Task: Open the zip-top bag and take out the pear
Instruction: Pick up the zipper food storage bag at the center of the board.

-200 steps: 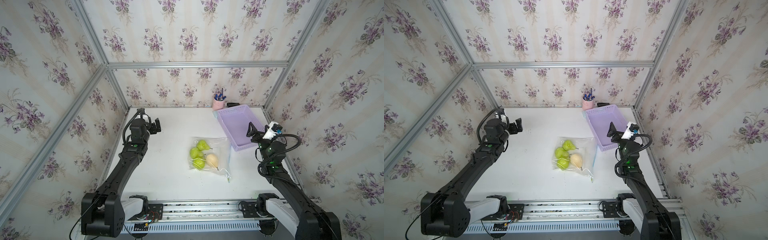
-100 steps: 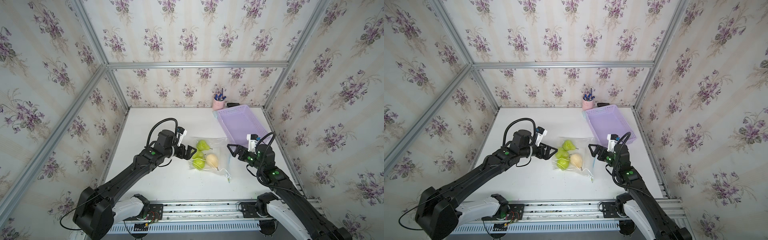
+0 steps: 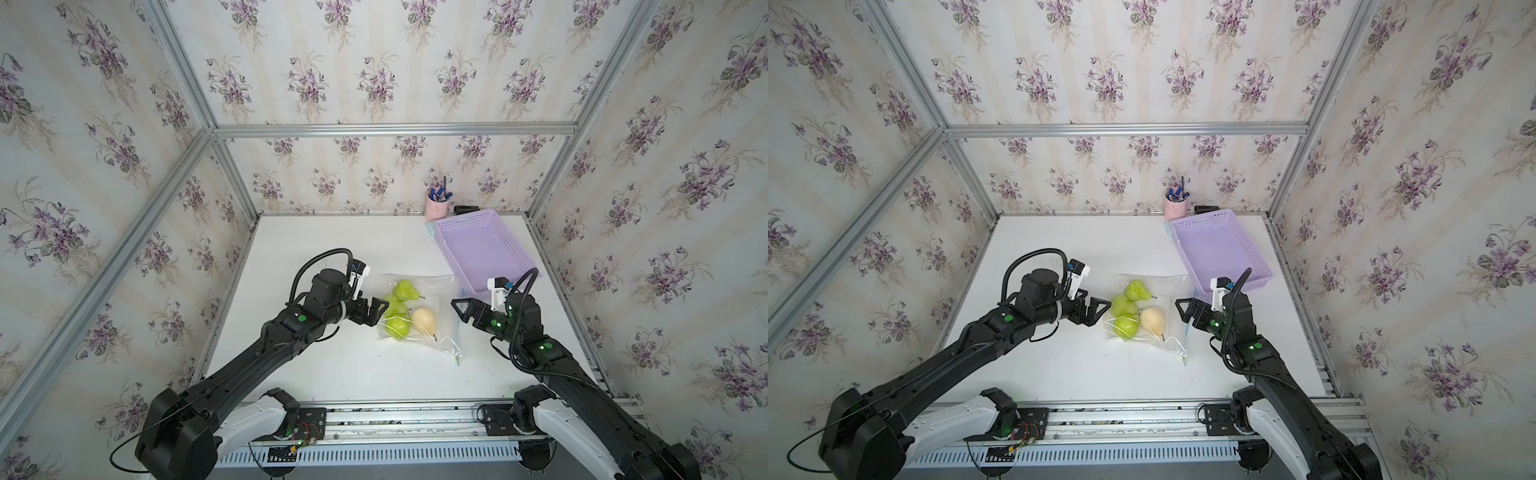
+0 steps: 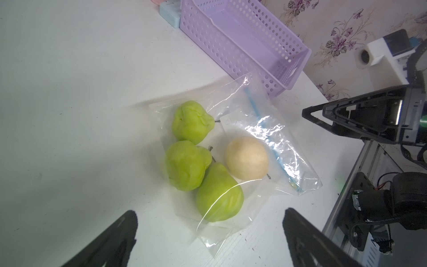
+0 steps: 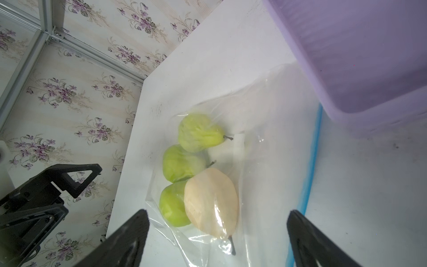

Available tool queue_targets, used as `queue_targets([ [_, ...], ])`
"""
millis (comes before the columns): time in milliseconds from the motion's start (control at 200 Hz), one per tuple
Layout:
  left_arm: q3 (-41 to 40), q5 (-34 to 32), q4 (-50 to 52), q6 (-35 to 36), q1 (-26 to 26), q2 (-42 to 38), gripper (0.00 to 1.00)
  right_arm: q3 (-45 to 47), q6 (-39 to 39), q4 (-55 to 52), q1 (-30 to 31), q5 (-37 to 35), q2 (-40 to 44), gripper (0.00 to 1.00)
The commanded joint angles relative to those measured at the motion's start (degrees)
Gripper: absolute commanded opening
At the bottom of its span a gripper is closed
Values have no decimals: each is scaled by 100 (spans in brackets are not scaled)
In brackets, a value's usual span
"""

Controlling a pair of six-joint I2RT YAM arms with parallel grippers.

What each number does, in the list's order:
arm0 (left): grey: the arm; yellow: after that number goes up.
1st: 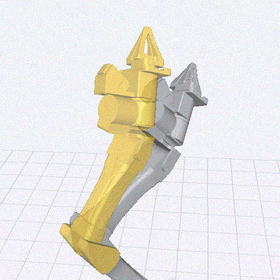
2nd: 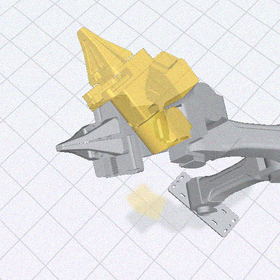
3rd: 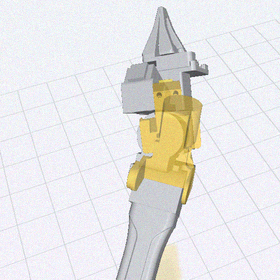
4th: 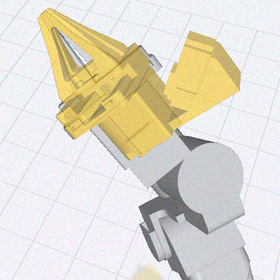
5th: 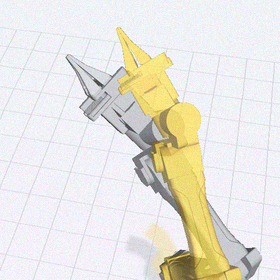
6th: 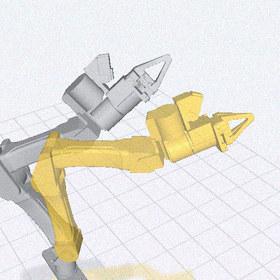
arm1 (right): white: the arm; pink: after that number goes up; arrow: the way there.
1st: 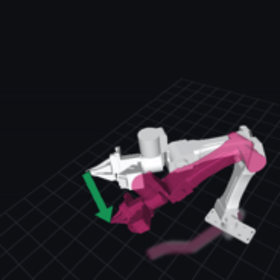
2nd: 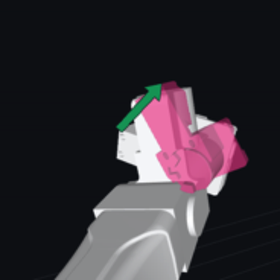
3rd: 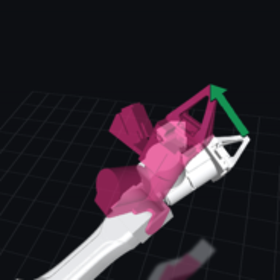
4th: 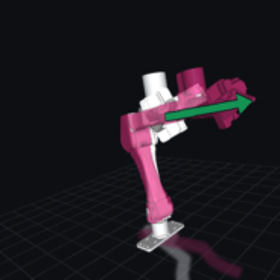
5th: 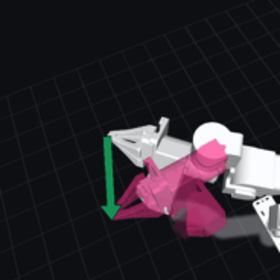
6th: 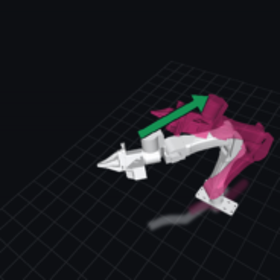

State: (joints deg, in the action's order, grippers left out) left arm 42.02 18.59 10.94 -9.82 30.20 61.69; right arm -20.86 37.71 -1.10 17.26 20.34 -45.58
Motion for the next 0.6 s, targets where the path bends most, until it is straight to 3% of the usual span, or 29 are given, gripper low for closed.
queue_targets([
  [0,-66,-238,54,211,10,-174,100,-47,95,19,74,-3,-75,93],
  [110,-322,-387,-195,399,24,-410,100,-127,204,-118,392,-216,-401,89],
  [295,-611,-382,-685,798,34,-724,100,-616,337,-255,796,-704,-1599,71],
  [425,-668,-310,-738,1011,66,-880,100,-800,353,-118,956,-683,-2137,40],
  [500,-738,-301,-794,1146,183,-998,100,-935,315,-86,1040,-703,-2268,5],
  [525,-771,-288,-808,1220,252,-1045,100,-997,287,-62,1071,-707,-2279,0],
  [600,-900,-90,-872,1661,500,-1193,100,-1251,395,82,1157,-703,-2332,0],
])
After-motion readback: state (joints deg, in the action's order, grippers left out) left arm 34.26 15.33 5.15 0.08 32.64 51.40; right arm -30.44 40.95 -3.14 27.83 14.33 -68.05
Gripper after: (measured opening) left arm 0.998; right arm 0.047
